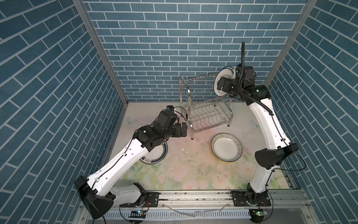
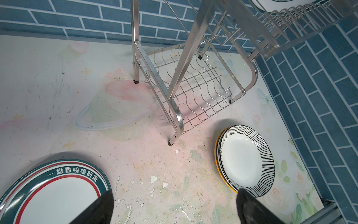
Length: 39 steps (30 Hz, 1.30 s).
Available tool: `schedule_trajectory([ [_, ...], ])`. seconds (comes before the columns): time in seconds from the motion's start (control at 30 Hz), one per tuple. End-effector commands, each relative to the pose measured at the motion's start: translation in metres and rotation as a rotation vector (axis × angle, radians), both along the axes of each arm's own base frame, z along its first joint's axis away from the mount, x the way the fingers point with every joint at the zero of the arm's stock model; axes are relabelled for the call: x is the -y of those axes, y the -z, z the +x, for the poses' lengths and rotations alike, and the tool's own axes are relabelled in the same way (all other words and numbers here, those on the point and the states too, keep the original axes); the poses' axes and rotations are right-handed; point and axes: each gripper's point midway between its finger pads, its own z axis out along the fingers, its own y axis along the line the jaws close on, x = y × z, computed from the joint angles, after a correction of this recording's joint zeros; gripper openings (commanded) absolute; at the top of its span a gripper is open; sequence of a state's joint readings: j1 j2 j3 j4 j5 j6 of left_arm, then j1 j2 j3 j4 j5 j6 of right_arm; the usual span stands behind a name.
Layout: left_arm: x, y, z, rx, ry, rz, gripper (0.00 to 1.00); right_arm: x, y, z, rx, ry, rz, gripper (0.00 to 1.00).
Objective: Unload the plates from the dish rack
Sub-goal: Pick up the plate from the dish rack.
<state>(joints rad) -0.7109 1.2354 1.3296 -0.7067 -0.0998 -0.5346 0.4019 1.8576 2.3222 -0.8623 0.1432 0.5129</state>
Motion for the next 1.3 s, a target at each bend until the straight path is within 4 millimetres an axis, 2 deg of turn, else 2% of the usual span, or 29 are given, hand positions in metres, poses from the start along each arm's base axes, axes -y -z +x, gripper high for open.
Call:
schedule_trajectory([
  [0.0, -0.005, -0.004, -0.002, 0.022, -0.001, -0.007, 0.99, 0.000, -0.013, 0.005, 0.030, 0.012, 0.043, 0.99],
  [0.93, -0.005, 0.001, 0.000, 0.014, 0.000, -0.041, 0.99, -0.003, 0.007, 0.024, 0.011, -0.006, 0.051, 0.94],
  [1.27, -0.006, 0.004, 0.002, 0.008, -0.003, -0.046, 0.99, -0.012, 0.012, 0.030, 0.009, -0.044, 0.071, 0.88],
])
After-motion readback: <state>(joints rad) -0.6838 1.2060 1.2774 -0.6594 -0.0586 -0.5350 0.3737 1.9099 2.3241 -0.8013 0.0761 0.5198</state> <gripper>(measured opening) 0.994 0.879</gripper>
